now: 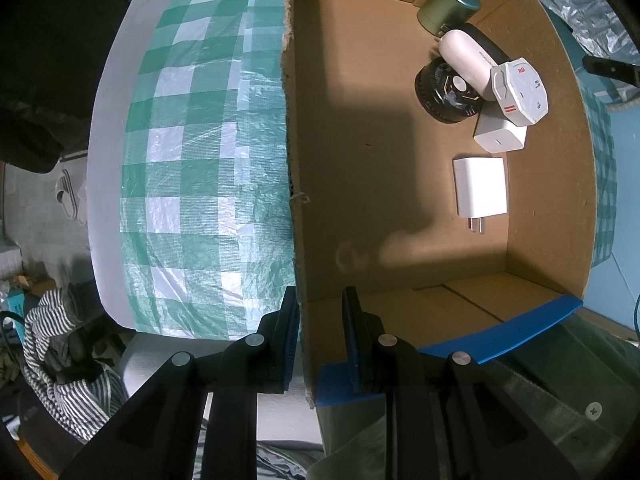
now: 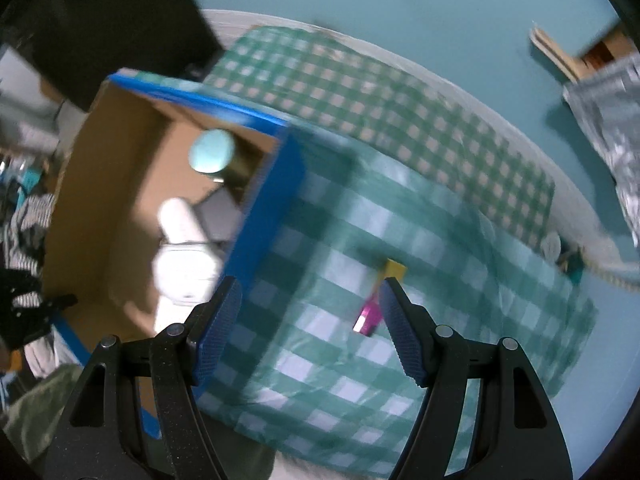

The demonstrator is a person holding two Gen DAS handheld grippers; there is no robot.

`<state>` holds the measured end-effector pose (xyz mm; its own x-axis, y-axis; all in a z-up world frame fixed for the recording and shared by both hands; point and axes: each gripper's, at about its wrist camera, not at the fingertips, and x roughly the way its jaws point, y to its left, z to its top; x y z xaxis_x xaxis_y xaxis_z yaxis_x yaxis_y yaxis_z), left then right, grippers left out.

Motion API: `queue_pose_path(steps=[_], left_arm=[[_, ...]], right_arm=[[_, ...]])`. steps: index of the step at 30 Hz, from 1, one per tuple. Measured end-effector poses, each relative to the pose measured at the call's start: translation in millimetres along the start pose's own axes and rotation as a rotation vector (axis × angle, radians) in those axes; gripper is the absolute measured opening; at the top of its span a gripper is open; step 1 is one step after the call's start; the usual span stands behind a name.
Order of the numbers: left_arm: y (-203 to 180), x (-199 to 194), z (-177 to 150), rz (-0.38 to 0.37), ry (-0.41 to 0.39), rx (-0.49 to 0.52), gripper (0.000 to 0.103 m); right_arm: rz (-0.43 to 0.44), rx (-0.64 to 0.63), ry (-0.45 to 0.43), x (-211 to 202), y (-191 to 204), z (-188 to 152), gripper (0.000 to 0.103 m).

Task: Organize rigid objects
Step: 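Move the right gripper back over the pink-gold SANY lighter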

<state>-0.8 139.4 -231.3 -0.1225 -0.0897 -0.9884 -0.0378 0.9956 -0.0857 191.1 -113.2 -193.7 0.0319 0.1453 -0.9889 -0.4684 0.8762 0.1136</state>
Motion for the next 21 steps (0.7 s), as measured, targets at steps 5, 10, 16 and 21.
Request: queue_pose_path(steps=[5, 10, 16, 21], left_arm=[[-2.1, -0.8, -0.3, 0.001, -0.002, 0.000, 0.021], [-3.2, -2.0, -0.2, 0.002, -0.001, 0.002, 0.021], [-4.2, -2.7, 0.1, 0.001, -0.003, 0.003, 0.021], [-2.9, -3.5, -0.2, -0.002, -0.008, -0.002, 0.021]], right_arm=[[-0.003, 0.096, 0.041, 17.5, -32.1, -6.2, 0.072], [0.007, 0.178, 0.070, 35.5, -56.9, -10.9, 0.072], [0.060, 0.294, 0.116, 63.3, -78.2, -10.8, 0.071], [0.076, 0.355, 0.146, 84.5, -85.5, -13.4, 0.071]])
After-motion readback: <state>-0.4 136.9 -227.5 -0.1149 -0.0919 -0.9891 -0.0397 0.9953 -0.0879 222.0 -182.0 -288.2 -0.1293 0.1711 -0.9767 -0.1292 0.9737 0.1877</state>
